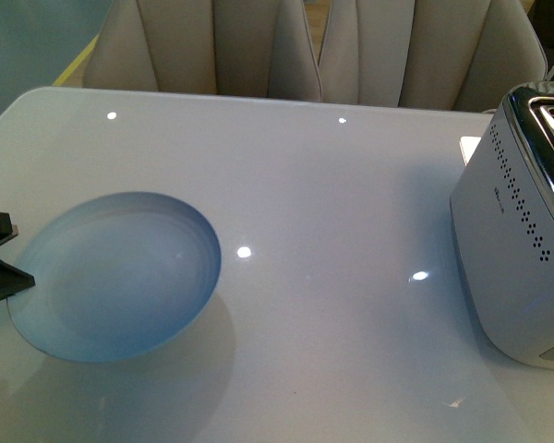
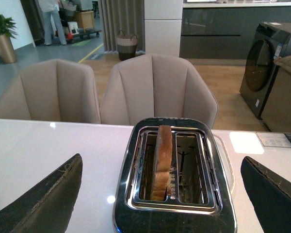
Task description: Left arm holds plate, right arm toasts bread
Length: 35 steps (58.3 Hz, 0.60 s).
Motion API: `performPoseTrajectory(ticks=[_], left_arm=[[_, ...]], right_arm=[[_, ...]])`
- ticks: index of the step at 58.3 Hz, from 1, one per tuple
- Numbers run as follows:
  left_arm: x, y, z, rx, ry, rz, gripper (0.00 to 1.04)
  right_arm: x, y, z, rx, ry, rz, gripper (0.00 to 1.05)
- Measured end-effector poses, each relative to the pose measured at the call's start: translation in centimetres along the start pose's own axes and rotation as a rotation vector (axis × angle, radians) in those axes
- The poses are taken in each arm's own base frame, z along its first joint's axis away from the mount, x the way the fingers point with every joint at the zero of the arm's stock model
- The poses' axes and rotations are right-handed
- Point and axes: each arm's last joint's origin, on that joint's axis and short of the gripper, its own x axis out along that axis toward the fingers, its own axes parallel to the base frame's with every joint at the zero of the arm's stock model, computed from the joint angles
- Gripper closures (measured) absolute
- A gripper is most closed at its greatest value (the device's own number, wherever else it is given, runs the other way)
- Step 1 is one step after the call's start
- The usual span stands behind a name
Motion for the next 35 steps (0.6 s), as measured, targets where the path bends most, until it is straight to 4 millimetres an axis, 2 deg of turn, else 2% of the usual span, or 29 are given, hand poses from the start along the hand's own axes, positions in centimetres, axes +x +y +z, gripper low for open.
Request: performPoseTrajectory(ticks=[22,35], left_arm=[[1.5,3.8,0.2,-0.018,0.012,0.049,1.02],[2.6,4.7,0.4,-0.013,0.009,0.068,1.02]], right_arm=[[0.0,0.0,0.0,0.000,0.000,0.000,0.09],[0.0,0.0,0.0,0.000,0.000,0.000,0.09]])
